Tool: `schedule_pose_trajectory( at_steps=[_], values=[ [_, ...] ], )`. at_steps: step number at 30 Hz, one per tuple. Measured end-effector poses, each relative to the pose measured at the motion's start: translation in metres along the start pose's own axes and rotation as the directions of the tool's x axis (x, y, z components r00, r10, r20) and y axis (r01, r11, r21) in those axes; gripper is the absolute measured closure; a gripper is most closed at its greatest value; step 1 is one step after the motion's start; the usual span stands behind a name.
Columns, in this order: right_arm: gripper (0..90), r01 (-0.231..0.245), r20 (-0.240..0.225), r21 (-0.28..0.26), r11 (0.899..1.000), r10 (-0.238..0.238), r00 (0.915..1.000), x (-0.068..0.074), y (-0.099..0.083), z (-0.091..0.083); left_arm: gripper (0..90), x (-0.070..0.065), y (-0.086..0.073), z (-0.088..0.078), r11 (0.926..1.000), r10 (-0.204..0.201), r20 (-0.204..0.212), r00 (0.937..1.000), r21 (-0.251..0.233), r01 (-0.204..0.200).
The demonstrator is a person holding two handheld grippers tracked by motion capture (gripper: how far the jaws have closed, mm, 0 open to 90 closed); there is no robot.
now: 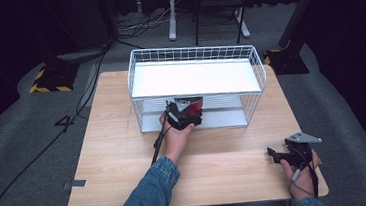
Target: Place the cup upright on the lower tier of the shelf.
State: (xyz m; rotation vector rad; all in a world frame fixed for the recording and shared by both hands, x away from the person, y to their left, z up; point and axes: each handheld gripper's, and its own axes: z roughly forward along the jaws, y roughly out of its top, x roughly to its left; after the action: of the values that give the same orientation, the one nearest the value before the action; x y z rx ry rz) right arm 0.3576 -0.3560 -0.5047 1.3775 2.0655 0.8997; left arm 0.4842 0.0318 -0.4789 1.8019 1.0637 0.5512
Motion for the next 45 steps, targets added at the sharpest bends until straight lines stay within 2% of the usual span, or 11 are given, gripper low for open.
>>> schedule_pose_trajectory(
  at_steps=[3, 7, 17, 20, 21, 24, 27, 29, 36, 40, 45],
  values=[
    [17.6, 0.001, 0.0, 0.001, 1.0, -0.001, 1.0, 0.0, 0.0, 0.0, 15.8, 0.001, -0.001, 0.004, 0.9997, -0.02, -0.002, 0.9998, 0.014, 0.02],
    [17.6, 0.003, 0.002, 0.0, 1.0, -0.003, 1.0, 0.0, 0.0, 0.0, 15.5, 0.001, -0.002, 0.005, 0.9997, -0.01, 0.004, 0.9999, 0.024, 0.01],
    [17.7, 0.006, 0.005, 0.0, 1.0, -0.006, 1.0, 0.001, 0.0, 0.0, 14.9, -0.003, -0.002, 0.003, 0.9995, 0.007, -0.029, 0.9996, 0.031, -0.007],
    [17.6, 0.006, 0.004, -0.001, 1.0, -0.006, 1.0, 0.001, 0.0, 0.0, 14.8, -0.004, -0.004, 0.002, 0.9988, 0.031, -0.037, 0.9988, 0.039, -0.03],
    [17.6, 0.005, 0.004, 0.0, 1.0, -0.005, 1.0, 0.001, 0.0, 0.0, 14.8, -0.003, -0.006, 0.002, 0.9945, 0.081, -0.034, 0.9961, 0.07, -0.079],
    [17.6, 0.006, 0.007, -0.002, 1.0, -0.006, 1.0, 0.001, 0.0, 0.0, 15.2, -0.006, -0.01, 0.002, 0.9928, 0.081, -0.066, 0.9945, 0.093, -0.075],
    [17.6, 0.013, 0.008, -0.003, 1.0, -0.013, 0.9999, 0.001, 0.0, 0.0, 15.3, -0.008, -0.013, 0.0, 0.9947, 0.053, -0.053, 0.9972, 0.09, -0.049],
    [17.6, 0.012, 0.008, -0.003, 1.0, -0.012, 0.9999, 0.001, 0.0, 0.0, 15.3, -0.007, -0.014, -0.003, 0.9945, 0.071, -0.052, 0.9961, 0.081, -0.066],
    [17.6, 0.015, 0.008, -0.004, 1.0, -0.015, 0.9999, 0.001, 0.0, 0.0, 15.3, -0.013, -0.015, -0.026, 0.9988, 0.046, -0.042, 0.998, 0.015, -0.046],
    [17.6, 0.01, 0.008, -0.002, 1.0, -0.01, 0.9999, 0.001, 0.0, 0.0, 15.3, -0.016, -0.014, -0.043, 0.9985, 0.055, -0.047, 0.9974, 0.004, -0.055],
    [17.6, 0.006, 0.007, -0.002, 1.0, -0.006, 1.0, 0.001, 0.0, 0.0, 15.4, -0.019, -0.016, -0.06, 0.9993, 0.038, -0.05, 0.998, 0.004, -0.038]
  ],
)
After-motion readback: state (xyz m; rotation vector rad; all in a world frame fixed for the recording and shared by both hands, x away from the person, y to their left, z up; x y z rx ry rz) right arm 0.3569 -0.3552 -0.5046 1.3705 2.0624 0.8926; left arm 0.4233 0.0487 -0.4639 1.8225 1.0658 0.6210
